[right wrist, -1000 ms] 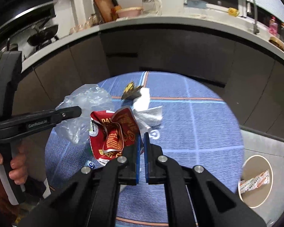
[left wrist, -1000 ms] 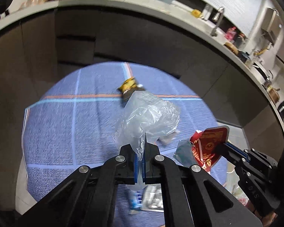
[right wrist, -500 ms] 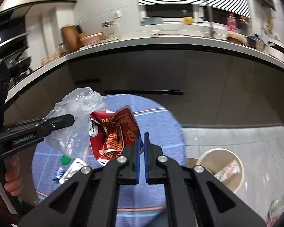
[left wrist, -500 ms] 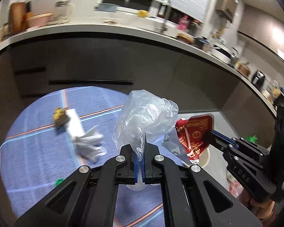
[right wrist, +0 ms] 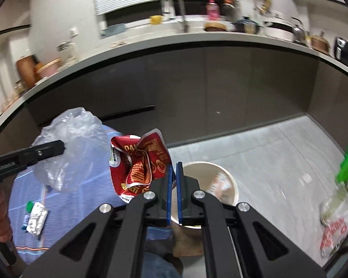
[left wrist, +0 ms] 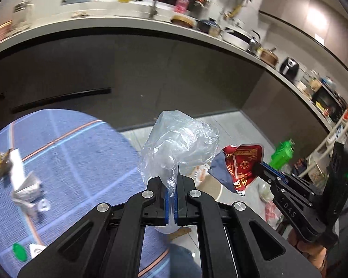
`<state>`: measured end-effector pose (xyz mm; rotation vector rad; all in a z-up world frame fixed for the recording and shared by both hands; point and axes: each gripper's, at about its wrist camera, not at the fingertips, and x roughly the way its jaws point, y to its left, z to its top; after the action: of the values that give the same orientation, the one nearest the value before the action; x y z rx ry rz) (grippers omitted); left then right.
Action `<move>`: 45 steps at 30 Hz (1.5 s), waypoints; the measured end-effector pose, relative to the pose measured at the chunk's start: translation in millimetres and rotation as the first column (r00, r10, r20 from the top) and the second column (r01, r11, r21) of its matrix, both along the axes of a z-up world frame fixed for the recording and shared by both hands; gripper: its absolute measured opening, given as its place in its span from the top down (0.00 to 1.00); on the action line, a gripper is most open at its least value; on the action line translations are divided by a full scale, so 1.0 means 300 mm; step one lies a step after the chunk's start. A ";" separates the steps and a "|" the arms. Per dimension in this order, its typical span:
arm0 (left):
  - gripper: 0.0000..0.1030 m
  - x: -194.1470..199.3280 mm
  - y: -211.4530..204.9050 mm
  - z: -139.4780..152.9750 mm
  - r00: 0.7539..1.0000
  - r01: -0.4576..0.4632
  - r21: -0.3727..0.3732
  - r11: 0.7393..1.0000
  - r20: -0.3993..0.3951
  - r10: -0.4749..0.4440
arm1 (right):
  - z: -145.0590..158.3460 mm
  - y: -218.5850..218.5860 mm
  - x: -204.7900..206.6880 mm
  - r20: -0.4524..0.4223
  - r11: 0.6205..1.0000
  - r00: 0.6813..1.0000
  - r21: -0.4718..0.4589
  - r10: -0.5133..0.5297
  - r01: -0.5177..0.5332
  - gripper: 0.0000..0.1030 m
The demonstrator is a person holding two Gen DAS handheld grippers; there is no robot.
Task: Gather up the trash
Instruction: 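Carry the bag and nut tray over the white bin and open both tools, then move both tools back over the table toward the snack wrapper and paper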
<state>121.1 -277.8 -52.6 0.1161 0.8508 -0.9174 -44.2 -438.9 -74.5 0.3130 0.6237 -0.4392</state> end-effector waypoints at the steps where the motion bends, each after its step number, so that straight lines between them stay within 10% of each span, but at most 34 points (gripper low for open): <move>1: 0.98 -0.004 -0.043 -0.013 1.000 0.019 0.008 1.000 -0.005 -0.019 | -0.017 -0.021 -0.008 -0.008 1.000 1.000 0.006 -0.016 0.016 0.95; 27: 0.97 0.048 -0.553 -0.419 0.985 0.161 0.222 0.962 -0.094 -0.143 | -0.438 -0.280 0.077 -0.228 0.986 0.972 0.136 -0.063 0.095 0.94; 30: 0.60 0.051 -0.566 -0.440 0.987 0.155 0.233 0.960 -0.085 -0.139 | -0.455 -0.281 0.108 -0.247 0.990 0.968 0.120 -0.036 0.068 0.91; 31: 0.36 0.056 -0.563 -0.437 0.990 0.133 0.222 0.966 -0.072 -0.120 | -0.458 -0.275 0.114 -0.250 0.992 0.968 0.109 -0.027 0.056 0.81; 35: 0.13 0.061 -0.541 -0.402 0.998 0.061 0.177 0.982 -0.010 -0.060 | -0.458 -0.241 0.109 -0.256 1.000 0.967 0.020 -0.003 0.008 0.42; 41: 0.08 0.068 -0.508 -0.363 1.000 0.011 0.142 0.990 -0.001 -0.011 | -0.439 -0.211 0.094 -0.252 0.998 0.968 -0.053 0.000 -0.014 0.08; 45: 0.08 0.063 -0.488 -0.345 1.000 -0.003 0.143 0.990 0.005 0.002 | -0.418 -0.209 0.085 -0.242 0.998 0.970 -0.050 0.012 -0.025 0.04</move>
<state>139.9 -424.3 -156.1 0.2412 0.9115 -0.8532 -18.6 -501.7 -199.9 0.2039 0.8512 -0.4793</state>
